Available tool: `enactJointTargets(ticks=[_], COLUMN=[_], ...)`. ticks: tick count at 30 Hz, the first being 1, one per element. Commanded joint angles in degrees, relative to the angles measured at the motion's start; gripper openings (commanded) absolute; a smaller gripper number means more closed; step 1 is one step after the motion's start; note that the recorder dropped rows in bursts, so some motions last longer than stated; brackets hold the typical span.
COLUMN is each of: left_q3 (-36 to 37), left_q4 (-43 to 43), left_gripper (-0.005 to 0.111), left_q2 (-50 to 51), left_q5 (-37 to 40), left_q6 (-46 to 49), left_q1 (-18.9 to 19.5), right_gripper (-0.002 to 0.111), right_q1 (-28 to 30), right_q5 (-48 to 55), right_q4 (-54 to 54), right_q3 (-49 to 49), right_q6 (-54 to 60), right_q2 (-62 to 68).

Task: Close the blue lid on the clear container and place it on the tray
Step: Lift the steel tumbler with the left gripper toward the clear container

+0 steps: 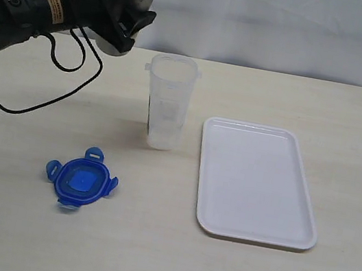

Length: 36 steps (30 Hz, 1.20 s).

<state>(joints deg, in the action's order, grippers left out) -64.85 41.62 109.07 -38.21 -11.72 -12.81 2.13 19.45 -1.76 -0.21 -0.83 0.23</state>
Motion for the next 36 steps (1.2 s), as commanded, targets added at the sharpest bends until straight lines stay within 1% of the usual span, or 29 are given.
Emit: enactJointTargets(ticks=[1, 6, 12, 18, 25, 32, 36], left_q3=[-1.1, -1.1, -1.1, -1.1, -1.1, -1.2, -1.2], left_q4=[-1.3, -1.2, -1.1, -0.3, -0.3, -0.3, -0.3], left_gripper=[0.0, 0.0, 0.0, 0.0, 0.0, 0.0, 0.0], left_q2=[-0.7, -0.7, -0.7, -0.6, 0.3, 1.4, 1.4], left_q5=[-3.2, -2.5, -2.6, -2.7, -2.4, -2.4, -2.4], left_q6=[3.1, 3.5, 4.7, 8.1, 14.7, 14.9, 18.4], left_q1=[-0.4, -1.3, -1.5, -2.2, -3.0, -3.0, -3.0], right_gripper=[0.004, 0.004, 0.004, 0.004, 0.004, 0.004, 0.004], right_q1=[0.4, 0.4, 0.4, 0.4, 0.4, 0.4, 0.4], right_q5=[-0.4, -0.4, -0.4, -0.4, -0.4, -0.4, -0.4], right_q4=[0.0, 0.0, 0.0, 0.0, 0.0, 0.0, 0.0], right_q3=[0.2, 0.2, 0.2, 0.2, 0.2, 0.2, 0.2], right_q6=[0.0, 0.0, 0.0, 0.0, 0.0, 0.0, 0.0], right_q2=[-0.2, -0.2, -0.2, -0.2, -0.2, -0.2, -0.2])
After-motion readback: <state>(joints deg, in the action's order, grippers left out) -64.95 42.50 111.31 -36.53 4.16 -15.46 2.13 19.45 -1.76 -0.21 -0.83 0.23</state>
